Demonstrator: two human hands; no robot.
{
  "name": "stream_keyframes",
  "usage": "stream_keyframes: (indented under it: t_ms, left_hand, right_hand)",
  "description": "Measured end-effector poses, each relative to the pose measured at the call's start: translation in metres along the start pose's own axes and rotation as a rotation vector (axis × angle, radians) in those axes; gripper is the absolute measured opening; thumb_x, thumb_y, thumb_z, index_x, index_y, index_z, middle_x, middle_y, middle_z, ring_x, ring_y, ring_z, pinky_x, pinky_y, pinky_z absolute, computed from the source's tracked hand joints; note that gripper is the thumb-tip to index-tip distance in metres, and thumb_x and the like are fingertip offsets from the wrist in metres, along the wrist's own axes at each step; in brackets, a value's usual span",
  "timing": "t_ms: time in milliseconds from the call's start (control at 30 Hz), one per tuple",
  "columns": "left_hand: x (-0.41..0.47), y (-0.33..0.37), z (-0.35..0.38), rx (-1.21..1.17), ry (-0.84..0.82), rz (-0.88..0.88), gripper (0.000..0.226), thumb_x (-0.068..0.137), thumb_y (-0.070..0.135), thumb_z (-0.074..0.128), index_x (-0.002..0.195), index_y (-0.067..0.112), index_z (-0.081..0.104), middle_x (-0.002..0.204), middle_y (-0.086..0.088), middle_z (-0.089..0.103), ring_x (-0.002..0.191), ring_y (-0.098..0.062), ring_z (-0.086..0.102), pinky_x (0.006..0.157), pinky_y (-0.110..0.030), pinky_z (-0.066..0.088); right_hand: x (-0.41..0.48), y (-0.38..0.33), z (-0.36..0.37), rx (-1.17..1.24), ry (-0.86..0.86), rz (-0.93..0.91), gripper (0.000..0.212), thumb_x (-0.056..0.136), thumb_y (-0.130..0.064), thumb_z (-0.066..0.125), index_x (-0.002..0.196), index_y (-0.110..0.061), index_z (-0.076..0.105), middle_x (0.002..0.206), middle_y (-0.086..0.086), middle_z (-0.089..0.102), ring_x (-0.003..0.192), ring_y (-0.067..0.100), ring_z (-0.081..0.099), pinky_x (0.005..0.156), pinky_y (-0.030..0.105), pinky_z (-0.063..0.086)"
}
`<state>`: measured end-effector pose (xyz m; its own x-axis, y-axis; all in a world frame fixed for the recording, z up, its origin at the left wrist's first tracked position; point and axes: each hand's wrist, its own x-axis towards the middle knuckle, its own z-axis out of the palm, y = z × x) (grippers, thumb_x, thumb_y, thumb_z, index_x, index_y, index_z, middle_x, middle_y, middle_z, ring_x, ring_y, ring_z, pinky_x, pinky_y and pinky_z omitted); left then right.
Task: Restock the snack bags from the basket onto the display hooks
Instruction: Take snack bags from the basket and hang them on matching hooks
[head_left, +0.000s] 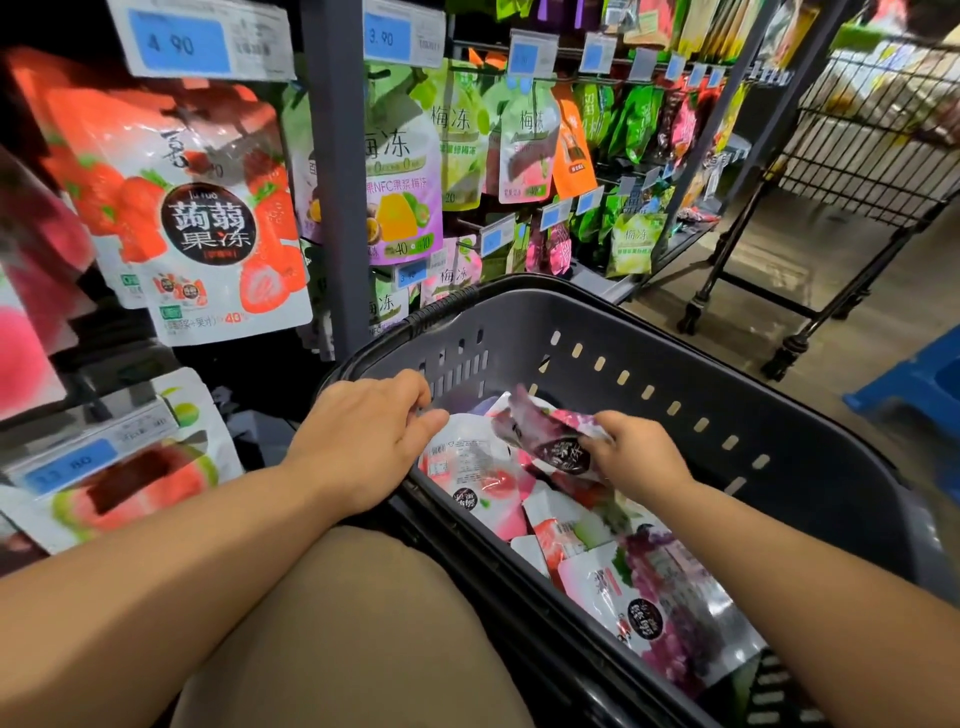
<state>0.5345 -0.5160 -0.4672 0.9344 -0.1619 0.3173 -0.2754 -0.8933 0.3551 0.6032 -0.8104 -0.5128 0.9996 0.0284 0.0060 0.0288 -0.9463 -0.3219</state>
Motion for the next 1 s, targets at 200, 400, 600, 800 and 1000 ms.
stream_keyframes:
  t_ms: [200, 400, 600, 800, 1000]
  left_hand:
    - [0.001, 0.002, -0.003, -0.028, -0.063, -0.050, 0.051, 0.083, 0.079, 0.031, 0.093, 0.031, 0.045, 0.077, 0.014, 0.061, 0.076, -0.007, 0.057, 0.072, -0.029, 0.037]
    - [0.012, 0.033, -0.015, -0.532, -0.295, -0.189, 0.073, 0.056, 0.093, 0.053, 0.107, 0.041, 0.042, 0.090, 0.022, 0.065, 0.080, 0.005, 0.061, 0.077, -0.022, 0.046]
    - [0.018, 0.041, -0.016, -0.960, -0.262, -0.198, 0.050, 0.062, 0.037, 0.092, 0.107, 0.033, 0.072, 0.100, 0.015, 0.076, 0.097, -0.001, 0.070, 0.090, -0.024, 0.050]
    - [0.014, 0.038, -0.016, -0.860, 0.012, -0.397, 0.031, 0.072, 0.027, 0.087, 0.098, 0.028, 0.071, 0.084, 0.009, 0.075, 0.076, -0.004, 0.070, 0.075, -0.024, 0.056]
    - [0.004, 0.032, -0.021, -0.713, 0.197, -0.463, 0.020, 0.080, 0.036, 0.079, 0.073, 0.028, 0.062, 0.069, 0.013, 0.063, 0.064, -0.007, 0.057, 0.060, -0.022, 0.040]
  right_hand:
    - [-0.015, -0.030, -0.036, 1.015, -0.059, 0.049, 0.015, 0.100, -0.016, 0.055, 0.094, -0.003, 0.059, 0.080, 0.028, 0.067, 0.071, 0.036, 0.066, 0.068, 0.044, 0.050]
    - [-0.046, -0.069, -0.053, 1.498, -0.301, 0.007, 0.040, 0.080, -0.023, 0.071, 0.106, 0.003, 0.055, 0.094, 0.021, 0.070, 0.077, 0.026, 0.070, 0.069, 0.033, 0.059]
    - [-0.051, -0.084, -0.047, 1.452, -0.265, 0.035, 0.042, 0.086, -0.024, 0.065, 0.122, -0.003, 0.056, 0.121, 0.028, 0.065, 0.115, 0.046, 0.060, 0.103, 0.063, 0.044]
    - [-0.031, -0.058, -0.061, 1.051, -0.523, -0.047, 0.034, 0.091, -0.033, 0.065, 0.120, -0.015, 0.059, 0.116, 0.011, 0.064, 0.108, 0.027, 0.063, 0.090, 0.041, 0.056]
    - [-0.019, -0.001, -0.055, -0.163, -0.797, -0.028, 0.040, 0.079, -0.030, 0.082, 0.112, -0.024, 0.062, 0.103, -0.007, 0.063, 0.101, 0.018, 0.060, 0.088, 0.032, 0.048]
